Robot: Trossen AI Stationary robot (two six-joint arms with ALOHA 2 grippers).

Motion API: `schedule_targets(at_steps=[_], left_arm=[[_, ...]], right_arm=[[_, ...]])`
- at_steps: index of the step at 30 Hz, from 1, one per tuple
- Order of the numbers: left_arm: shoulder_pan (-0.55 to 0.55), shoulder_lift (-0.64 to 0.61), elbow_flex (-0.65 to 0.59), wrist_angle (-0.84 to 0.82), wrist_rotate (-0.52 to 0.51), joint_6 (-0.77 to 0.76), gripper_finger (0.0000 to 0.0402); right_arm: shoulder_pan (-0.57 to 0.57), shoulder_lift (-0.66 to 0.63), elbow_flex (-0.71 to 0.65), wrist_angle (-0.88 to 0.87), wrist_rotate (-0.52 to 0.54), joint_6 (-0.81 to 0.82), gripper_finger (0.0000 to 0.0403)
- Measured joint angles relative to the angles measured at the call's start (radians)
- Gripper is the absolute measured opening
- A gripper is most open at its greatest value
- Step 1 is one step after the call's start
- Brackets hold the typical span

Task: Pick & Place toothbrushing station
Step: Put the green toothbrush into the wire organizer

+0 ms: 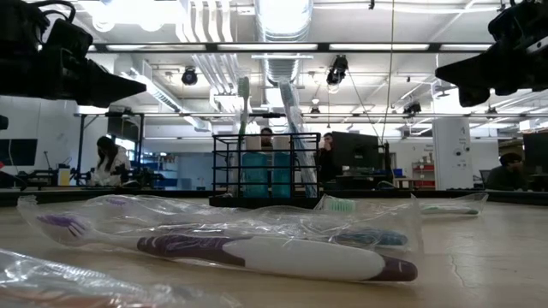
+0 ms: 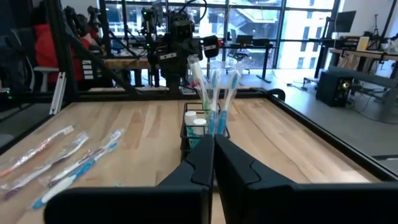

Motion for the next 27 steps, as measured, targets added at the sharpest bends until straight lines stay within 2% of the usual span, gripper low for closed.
schedule_targets(at_steps=[10, 15, 21, 27], left_arm=[[0.0, 0.0, -0.002, 0.014, 0.001, -0.002, 0.0008], [0.0, 0.0, -0.003, 0.021, 0.002, -0.003, 0.0009], [0.0, 0.0, -0.003, 0.023, 0.002, -0.003, 0.001], [0.0, 0.0, -0.003, 0.024, 0.002, -0.007, 0.0009]], right_arm=[[0.0, 0.003, 0.001, 0.002, 0.0, 0.016, 0.0008], [0.0, 0.071, 0.05, 0.0, -0.001, 0.037, 0.0008], [0.0, 0.314, 0.21, -0.046, -0.007, 0.082, 0.0014], [0.0, 0.664, 0.438, -0.31, -0.016, 0.215, 0.0062]])
